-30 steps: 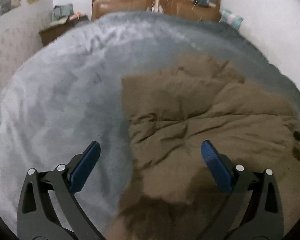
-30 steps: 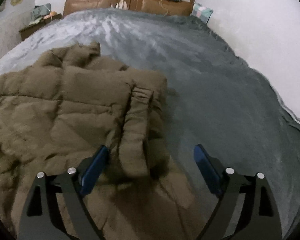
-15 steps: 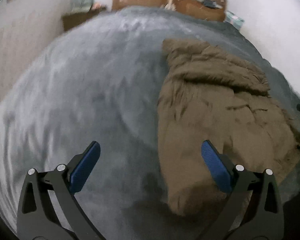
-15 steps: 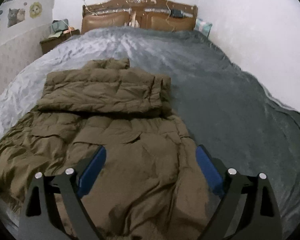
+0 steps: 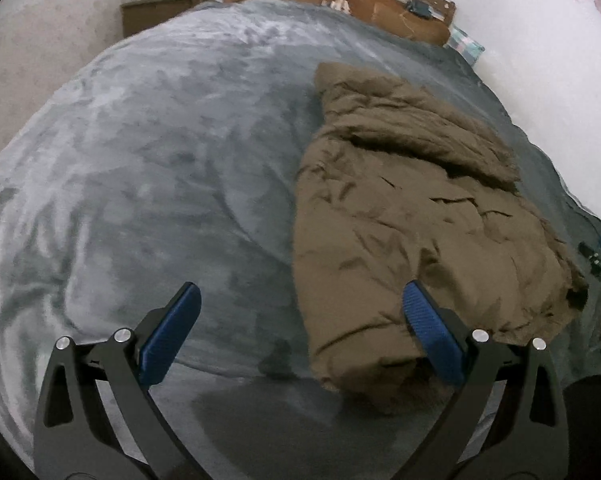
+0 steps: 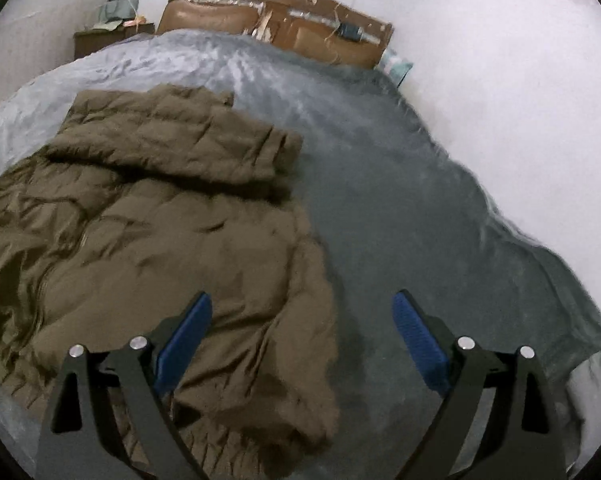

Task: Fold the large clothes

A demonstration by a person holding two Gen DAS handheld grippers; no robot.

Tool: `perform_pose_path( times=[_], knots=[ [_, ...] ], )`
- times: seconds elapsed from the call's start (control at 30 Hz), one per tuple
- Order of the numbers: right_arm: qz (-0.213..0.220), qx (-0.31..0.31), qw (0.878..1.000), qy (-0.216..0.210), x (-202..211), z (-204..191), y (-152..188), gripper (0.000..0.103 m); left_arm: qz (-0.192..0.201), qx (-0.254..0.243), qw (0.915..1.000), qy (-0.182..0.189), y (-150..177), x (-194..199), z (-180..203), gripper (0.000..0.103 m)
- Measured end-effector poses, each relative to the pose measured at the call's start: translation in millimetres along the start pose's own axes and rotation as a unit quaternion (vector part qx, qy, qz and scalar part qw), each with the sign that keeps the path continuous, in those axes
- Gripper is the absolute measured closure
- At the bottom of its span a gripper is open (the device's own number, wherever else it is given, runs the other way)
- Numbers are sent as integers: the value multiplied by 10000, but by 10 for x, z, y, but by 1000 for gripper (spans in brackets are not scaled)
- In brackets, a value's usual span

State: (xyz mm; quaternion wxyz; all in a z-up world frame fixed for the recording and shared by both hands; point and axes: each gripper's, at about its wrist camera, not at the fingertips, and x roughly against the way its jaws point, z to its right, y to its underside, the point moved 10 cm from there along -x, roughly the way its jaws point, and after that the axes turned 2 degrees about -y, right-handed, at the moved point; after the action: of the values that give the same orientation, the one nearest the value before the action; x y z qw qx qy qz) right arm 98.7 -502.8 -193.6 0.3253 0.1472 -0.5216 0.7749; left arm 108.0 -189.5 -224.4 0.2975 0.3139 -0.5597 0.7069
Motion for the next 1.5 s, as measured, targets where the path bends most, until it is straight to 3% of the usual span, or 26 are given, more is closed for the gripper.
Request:
perform_pose_path(
  times=[0.1,0.27,0.43,0.57,0.87,0.93,0.97,1.0,1.03,1.07,1.17,1.27,1.37,1.5],
  knots=[
    [-46,192,9996,225,-20,71,128,11,16,-184,9998,-72,-18,-48,68,3],
    [-101,-253,9996,-8,-27,237,280,11,9,-340,9992,-206,6,-53,102,3],
    [-329,-542,9958,-661,-90,213,486,11,-36,-205,9991,-381,65,-78,97,3],
    [-745,-421,9887,-1234,-179,-21,716,11,-146,-311,9985,-434,137,-141,143,3],
    [-1443,-524,9703,-1872,-311,-344,1038,14,-598,-247,9976,-239,263,-441,195,3],
    [-1447,-576,9697,-1881,-317,-343,1037,38,-769,-319,9964,-135,313,-537,264,3],
    [-1437,-617,9695,-1887,-318,-333,1019,44,-789,-370,9961,-116,330,-559,285,3],
    [-1403,-666,9702,-1861,-306,-303,993,62,-798,-482,9956,-85,347,-573,334,4],
    [-1382,-714,9710,-1817,-309,-264,963,78,-799,-597,9950,-54,363,-581,387,9],
    [-1372,-786,9721,-1733,-305,-214,950,83,-804,-660,9946,-34,379,-585,422,16],
    [-1336,-917,9703,-1799,-267,-179,902,87,-919,-830,9922,134,451,-644,539,33],
    [-1234,-818,9732,-1759,-197,-179,834,91,-875,-838,9922,297,437,-624,575,70],
    [-935,-948,9733,-1868,25,-116,662,92,-555,-683,9950,472,271,-419,533,81],
    [-589,-1007,9741,-1938,353,34,434,92,-248,-414,9967,649,66,-131,405,84]
  ],
)
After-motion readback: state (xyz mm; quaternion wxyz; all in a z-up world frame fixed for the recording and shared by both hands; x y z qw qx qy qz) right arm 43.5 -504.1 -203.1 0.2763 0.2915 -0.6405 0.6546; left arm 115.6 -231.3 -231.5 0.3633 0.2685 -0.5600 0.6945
